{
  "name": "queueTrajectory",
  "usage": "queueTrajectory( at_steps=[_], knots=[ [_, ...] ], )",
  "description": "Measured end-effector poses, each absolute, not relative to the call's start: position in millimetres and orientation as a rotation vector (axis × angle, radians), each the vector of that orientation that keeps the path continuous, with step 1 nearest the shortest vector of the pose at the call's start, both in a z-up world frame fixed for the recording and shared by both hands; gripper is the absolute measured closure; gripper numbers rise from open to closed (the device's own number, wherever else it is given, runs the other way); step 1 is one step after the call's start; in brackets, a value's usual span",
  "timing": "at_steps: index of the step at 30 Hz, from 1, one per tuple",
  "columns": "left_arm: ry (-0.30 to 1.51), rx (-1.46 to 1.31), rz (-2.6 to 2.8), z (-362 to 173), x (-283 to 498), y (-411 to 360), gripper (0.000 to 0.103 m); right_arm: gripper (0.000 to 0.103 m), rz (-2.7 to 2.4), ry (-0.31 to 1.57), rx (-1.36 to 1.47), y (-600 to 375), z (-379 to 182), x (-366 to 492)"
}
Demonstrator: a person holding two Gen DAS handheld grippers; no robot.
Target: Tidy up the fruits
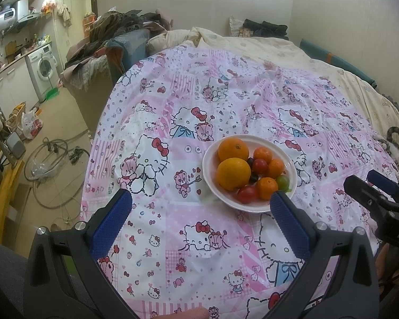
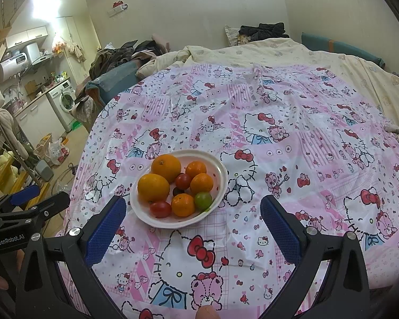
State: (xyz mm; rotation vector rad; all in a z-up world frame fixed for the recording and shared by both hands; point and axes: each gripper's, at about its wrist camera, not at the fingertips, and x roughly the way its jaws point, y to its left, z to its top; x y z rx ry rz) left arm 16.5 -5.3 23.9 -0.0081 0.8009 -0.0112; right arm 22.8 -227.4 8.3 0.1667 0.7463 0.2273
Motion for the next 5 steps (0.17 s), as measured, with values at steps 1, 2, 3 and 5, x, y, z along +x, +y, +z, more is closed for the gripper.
queueTrajectory(
  at_steps=[1,2,3,5],
  knots=[
    [0.800,-0.008,-0.010,23.9,16.6,-5.4,0.001,0.000,0.227,0.746,0.167,-227.2,8.2,22.7],
    [0.800,-0.007,-0.008,23.9,16.5,-5.4,0.001,0.000,0.228,0.746,0.167,-227.1,8.2,22.8],
    [0.799,-0.005,-0.006,23.2,16.0,-6.0,0.001,0.000,0.227,0.746,0.167,-227.3,8.2,22.8],
    [0.801,-0.006,-0.007,22.8,15.3,-6.8,0.001,0.000,0.228,0.747,0.167,-227.1,8.0,22.6]
  ],
)
